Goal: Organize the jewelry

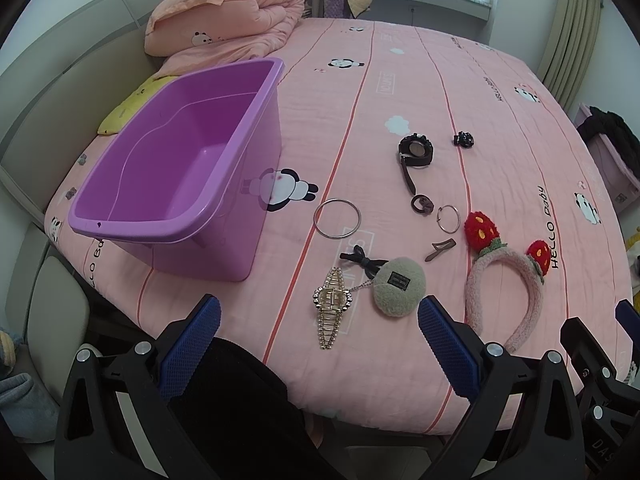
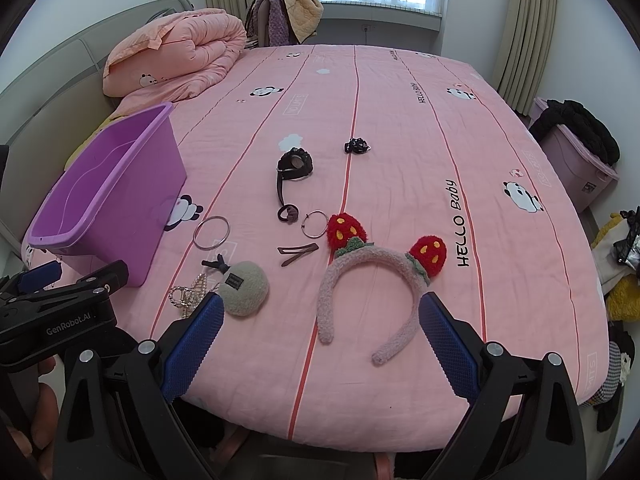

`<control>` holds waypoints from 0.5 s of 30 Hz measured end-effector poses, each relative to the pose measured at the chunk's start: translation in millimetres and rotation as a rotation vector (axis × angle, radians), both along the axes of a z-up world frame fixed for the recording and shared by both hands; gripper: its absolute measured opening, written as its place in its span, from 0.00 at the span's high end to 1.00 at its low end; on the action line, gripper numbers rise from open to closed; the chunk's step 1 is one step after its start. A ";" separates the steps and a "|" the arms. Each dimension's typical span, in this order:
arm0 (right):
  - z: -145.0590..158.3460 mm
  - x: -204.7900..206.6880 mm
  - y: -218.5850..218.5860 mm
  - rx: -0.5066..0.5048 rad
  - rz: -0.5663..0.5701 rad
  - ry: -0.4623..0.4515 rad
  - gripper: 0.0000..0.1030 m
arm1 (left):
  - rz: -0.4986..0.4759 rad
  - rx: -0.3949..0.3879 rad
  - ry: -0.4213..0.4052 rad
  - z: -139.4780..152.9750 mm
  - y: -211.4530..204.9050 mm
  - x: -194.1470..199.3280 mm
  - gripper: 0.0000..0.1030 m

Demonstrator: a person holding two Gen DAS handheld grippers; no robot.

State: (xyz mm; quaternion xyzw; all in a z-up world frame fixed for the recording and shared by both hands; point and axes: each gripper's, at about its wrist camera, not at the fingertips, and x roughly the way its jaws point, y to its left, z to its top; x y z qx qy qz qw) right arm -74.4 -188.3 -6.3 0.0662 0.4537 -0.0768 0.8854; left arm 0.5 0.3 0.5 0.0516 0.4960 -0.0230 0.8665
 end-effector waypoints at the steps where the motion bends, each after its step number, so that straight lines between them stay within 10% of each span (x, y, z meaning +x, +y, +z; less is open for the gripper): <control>1: 0.4 -0.2 -0.4 0.000 0.000 0.000 0.09 | 0.001 0.002 -0.001 0.0 -0.2 0.0 0.06; 15: 0.5 0.7 -1.0 0.002 0.001 0.000 0.09 | -0.002 0.006 -0.003 1.1 -2.0 -1.5 0.06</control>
